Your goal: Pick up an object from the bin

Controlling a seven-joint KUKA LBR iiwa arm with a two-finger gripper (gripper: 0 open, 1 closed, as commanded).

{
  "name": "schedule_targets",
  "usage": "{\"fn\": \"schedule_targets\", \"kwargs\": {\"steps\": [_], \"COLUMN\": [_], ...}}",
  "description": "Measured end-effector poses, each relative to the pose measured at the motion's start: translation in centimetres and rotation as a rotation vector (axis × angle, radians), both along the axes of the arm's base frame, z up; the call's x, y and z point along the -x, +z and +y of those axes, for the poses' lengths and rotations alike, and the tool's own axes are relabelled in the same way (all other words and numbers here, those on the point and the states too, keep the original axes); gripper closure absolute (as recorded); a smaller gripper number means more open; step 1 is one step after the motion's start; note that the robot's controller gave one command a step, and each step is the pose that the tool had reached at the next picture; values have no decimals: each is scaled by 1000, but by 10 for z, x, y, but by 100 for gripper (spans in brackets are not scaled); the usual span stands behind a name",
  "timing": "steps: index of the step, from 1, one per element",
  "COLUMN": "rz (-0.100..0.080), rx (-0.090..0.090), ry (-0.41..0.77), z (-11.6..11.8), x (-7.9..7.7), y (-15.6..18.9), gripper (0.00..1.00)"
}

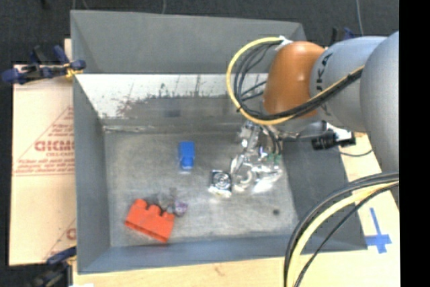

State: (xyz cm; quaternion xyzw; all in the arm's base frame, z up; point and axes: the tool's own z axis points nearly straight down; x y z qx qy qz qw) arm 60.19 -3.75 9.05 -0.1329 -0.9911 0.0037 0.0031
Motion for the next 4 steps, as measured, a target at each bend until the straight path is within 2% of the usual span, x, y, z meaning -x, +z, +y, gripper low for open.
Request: {"fn": "schedule_targets", "kwargs": {"steps": [1, 2, 3, 4], "rz": [-13, -19, -31, -6], "rx": [4, -6, -3, -3], "ry": [-74, -192, -79, -245], "z": [27, 65, 129, 145], "x": [-13, -33, -34, -53], "y": [-7, 1, 1, -1], "gripper": [0, 0, 0, 0]}}
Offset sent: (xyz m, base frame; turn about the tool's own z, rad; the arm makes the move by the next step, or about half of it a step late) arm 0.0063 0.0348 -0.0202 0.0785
